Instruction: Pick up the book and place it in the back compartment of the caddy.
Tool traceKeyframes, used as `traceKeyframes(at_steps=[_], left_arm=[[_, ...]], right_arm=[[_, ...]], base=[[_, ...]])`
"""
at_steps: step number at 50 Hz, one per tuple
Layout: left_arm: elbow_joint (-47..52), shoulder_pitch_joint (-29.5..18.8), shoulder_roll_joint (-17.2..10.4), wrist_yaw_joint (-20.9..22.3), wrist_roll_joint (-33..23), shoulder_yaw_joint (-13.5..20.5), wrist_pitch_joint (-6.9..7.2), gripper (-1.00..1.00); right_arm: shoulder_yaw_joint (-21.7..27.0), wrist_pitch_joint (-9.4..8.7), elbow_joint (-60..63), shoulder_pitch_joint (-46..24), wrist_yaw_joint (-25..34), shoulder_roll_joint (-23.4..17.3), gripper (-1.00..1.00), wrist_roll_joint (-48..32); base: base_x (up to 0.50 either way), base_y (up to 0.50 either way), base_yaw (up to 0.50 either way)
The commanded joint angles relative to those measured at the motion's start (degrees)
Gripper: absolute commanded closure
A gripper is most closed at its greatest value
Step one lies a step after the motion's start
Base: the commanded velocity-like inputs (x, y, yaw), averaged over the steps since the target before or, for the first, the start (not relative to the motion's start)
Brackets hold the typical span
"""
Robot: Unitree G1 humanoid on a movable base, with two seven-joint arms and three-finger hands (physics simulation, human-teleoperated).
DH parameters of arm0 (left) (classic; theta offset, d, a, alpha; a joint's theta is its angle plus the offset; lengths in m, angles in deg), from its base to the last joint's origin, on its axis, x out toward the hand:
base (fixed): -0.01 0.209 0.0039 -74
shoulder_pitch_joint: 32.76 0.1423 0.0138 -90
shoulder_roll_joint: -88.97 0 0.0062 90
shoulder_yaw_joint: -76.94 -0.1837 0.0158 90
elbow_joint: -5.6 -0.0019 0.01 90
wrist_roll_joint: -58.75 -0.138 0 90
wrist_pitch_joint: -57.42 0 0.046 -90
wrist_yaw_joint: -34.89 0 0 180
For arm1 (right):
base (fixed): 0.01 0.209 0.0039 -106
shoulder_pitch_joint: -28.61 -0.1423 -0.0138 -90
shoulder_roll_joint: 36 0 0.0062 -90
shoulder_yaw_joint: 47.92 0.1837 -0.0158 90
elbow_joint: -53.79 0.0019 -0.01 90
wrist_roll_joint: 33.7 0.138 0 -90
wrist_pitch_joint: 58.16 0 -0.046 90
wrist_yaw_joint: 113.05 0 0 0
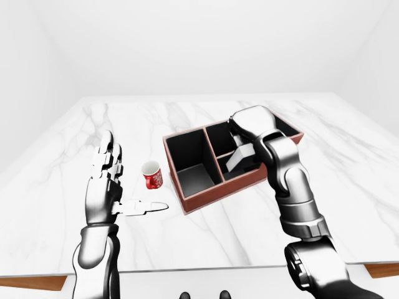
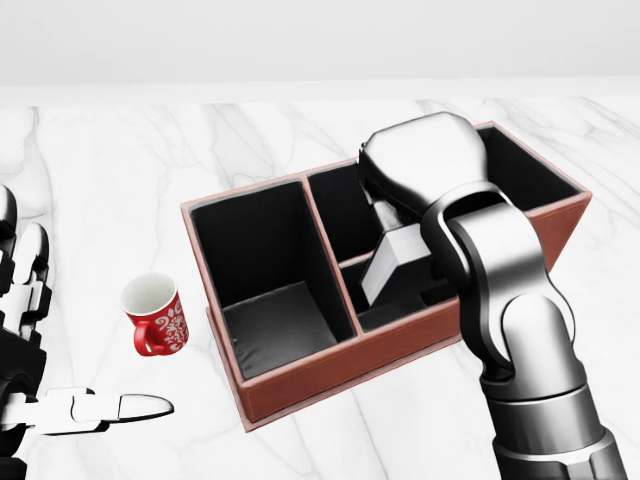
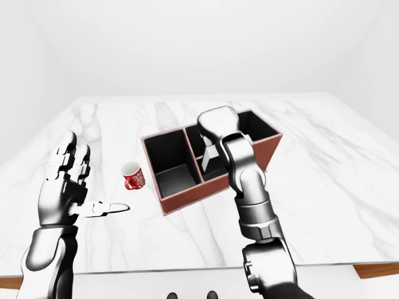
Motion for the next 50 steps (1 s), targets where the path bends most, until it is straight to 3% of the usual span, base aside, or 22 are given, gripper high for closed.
traceKeyframes(at_steps=[1, 18, 50], left_arm=[[-0.24, 0.00, 0.01, 0.00, 0.01, 0.01, 0.00, -1.00], [0.14, 0.10, -0.01, 0.12, 0.21, 0.28, 0.00, -1.00], [-0.16, 0.05, 0.02, 0.11, 0.01, -0.03, 0.00, -1.00]], right_arm=[[0.17, 0.00, -3.20, -1.72, -3.58, -0.33, 1.00, -1.47], [-0.21, 0.00, -10.19, -3.54, -8.26, -0.61, 1.00, -2.47], [-0.75, 0.00, -15.49, -3.97, -11.65, -0.54, 1.00, -2.84]], base=[[0.00, 0.00, 0.00], [0.00, 0.00, 0.00], [0.00, 0.00, 0.00]])
